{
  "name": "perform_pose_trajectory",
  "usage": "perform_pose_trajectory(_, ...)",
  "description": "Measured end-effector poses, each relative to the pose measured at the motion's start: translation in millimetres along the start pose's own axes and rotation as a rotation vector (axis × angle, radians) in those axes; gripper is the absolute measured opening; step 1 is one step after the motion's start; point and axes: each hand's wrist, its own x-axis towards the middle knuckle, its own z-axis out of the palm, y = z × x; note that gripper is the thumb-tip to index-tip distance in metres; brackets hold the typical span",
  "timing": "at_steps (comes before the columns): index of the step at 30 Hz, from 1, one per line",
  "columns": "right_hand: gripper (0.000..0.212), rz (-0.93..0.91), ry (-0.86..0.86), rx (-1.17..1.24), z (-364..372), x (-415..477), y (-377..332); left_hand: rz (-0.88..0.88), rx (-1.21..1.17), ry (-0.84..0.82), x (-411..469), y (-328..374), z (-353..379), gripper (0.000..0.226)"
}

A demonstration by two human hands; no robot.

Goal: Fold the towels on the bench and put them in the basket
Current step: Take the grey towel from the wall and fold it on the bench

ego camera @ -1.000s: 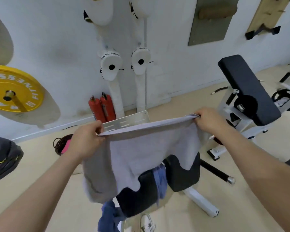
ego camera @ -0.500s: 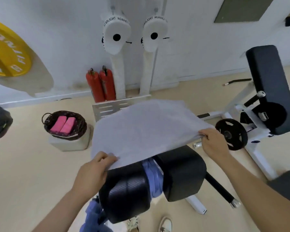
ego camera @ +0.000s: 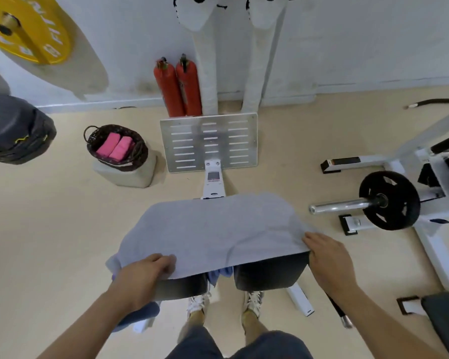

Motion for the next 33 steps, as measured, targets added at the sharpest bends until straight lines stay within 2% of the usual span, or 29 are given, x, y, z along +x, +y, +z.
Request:
perform_pose_trajectory(4,0.043,-0.071,0.051,0.009,4.8,-18.7,13.0,-0.141,0.198,-0.194,10.8,31.0,-1.5,0.033)
perform_pose_trajectory(6,0.04,-0.098,0.098,0.048,12.0,-29.9,18.0,-0.161,0.231,-0.261,20.0,58.6,-8.7,0.025)
perform_pose_trajectory(7,0.039,-0.102,0.109,0.064,14.3,-35.3,19.6,-0.133,0.197,-0.221,26.6,73.9,-10.8,0.017)
perform_pose_trajectory(8,0.038,-0.098,0.106,0.073,15.9,-39.7,20.8,-0.077,0.159,-0.162,33.9,90.0,-10.0,0.009)
perform_pose_trajectory(9,0.036,-0.084,0.084,0.087,15.2,-42.7,21.0,0.033,0.157,-0.09,44.1,105.6,-5.3,0.012)
perform_pose_trajectory(12,0.032,-0.004,0.066,0.182,12.5,-46.4,24.5,0.318,0.174,0.026,76.4,157.8,14.2,0.033)
perform_pose_trajectory(14,0.034,0.113,0.095,0.296,12.1,-43.0,29.3,0.448,0.202,0.094,92.5,196.7,27.5,0.046)
perform_pose_trajectory(16,0.033,0.282,0.088,0.445,11.5,-32.7,35.8,0.466,0.206,0.129,105.4,223.3,41.8,0.055)
perform_pose_trajectory(19,0.025,0.5,-0.09,0.72,16.3,-6.9,48.1,0.409,0.226,0.2,114.0,240.9,52.0,0.066)
perform_pose_trajectory(23,0.026,0.557,-0.318,0.923,22.7,32.6,54.2,0.429,0.327,0.22,119.6,249.5,60.9,0.076)
perform_pose_trajectory(26,0.038,0.635,-0.45,1.121,25.9,61.4,55.6,0.443,0.361,0.279,126.9,249.8,66.0,0.068)
perform_pose_trajectory(29,0.045,0.674,-0.559,1.144,26.3,80.7,59.1,0.481,0.379,0.287,130.0,251.1,66.7,0.052)
perform_pose_trajectory(33,0.033,0.778,-0.517,1.275,29.0,94.4,61.3,0.515,0.363,0.271,135.6,250.5,67.8,0.037)
